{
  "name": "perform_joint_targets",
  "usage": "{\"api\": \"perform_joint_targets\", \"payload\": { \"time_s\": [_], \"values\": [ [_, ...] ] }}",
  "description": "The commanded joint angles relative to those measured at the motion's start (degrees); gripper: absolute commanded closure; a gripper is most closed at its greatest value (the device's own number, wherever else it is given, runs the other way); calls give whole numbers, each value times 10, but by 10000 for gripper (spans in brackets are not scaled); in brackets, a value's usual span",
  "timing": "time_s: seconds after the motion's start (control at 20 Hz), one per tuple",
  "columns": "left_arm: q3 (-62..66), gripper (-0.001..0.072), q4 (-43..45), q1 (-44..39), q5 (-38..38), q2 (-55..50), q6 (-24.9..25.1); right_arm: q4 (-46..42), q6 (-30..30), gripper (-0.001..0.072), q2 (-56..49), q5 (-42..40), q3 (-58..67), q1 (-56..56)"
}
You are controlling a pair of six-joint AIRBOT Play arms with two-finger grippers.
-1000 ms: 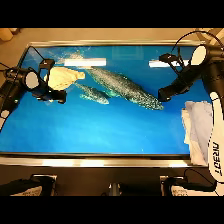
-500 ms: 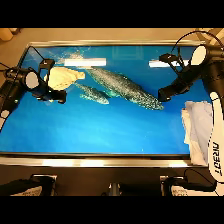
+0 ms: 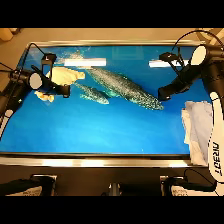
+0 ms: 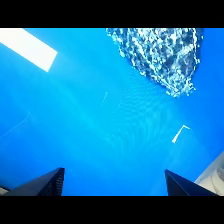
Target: Fold the shirts.
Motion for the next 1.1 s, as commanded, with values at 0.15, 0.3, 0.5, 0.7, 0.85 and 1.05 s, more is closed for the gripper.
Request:
{"api": "perform_joint_targets", "payload": {
  "time_s": [0.15,0.3,0.5,0.7,0.85,1.05],
  "values": [
    [195,-13,30,99,17,-144,-14,5,13,21,0,-27,1,1],
    [333,-13,-22,205,-106,-254,-147,7,13,20,0,-28,1,0],
    [343,-13,-121,280,-84,-303,-220,8,13,22,-1,-28,1,1],
    [343,-13,-154,275,-30,-347,-231,14,6,23,-1,-43,1,1],
    [343,-13,-189,263,-11,-391,-231,14,6,23,-1,-56,1,1],
    [343,-13,-222,246,26,-434,-203,30,3,24,-1,-51,1,1]
  ]
}}
